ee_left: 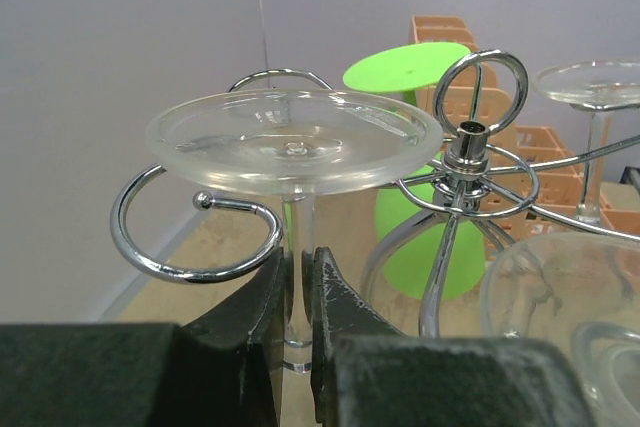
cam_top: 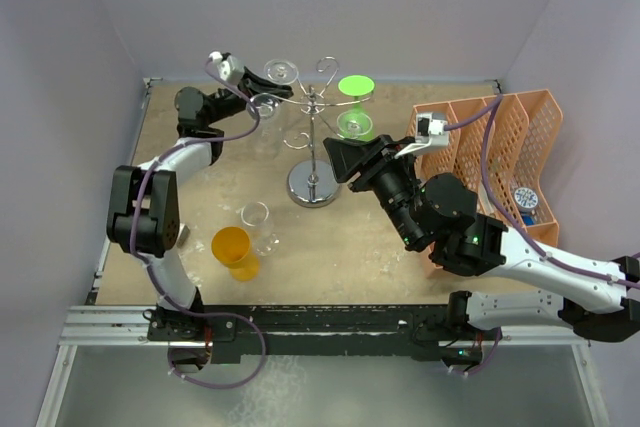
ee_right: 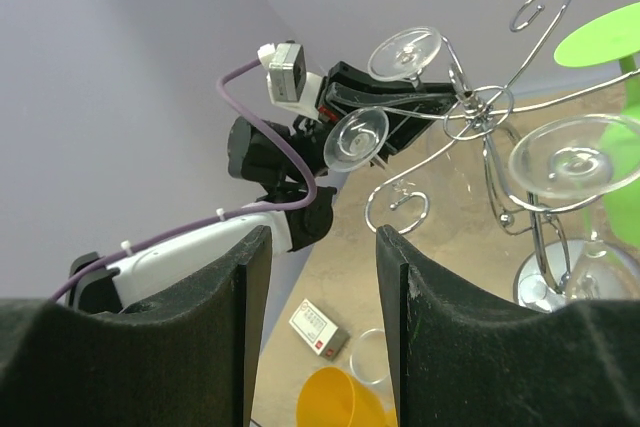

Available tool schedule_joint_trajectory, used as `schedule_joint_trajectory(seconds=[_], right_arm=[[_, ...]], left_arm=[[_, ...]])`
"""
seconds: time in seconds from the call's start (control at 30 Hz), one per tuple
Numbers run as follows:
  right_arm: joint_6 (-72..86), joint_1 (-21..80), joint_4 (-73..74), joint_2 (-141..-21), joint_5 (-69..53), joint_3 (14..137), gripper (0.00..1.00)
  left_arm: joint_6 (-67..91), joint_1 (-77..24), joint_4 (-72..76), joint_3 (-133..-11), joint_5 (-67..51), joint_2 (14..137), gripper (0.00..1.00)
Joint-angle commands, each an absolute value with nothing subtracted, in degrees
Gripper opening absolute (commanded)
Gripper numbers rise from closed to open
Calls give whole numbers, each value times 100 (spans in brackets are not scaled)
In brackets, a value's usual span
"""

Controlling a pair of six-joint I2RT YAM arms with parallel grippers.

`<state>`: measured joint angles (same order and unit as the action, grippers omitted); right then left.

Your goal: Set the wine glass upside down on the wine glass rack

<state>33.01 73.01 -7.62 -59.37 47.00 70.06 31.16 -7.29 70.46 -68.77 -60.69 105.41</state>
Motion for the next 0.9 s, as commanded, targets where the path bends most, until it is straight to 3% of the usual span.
schedule_joint_trajectory(seconds=[0.0,0.4,0.87], right_arm=[[3296,7317,-948,-5915,4844,7245,49],[3287,7313,-941,-5897,4919,7251,48],[3295,7313,-923,-5915,4939,7269,48]], left_arm=[[1279,-895,5310,-6978,-5600,10058,0],[1309,-984,5266,-7228,-5681,10267,0],[1270,-968,5541,-6993,-4711,10145,0]])
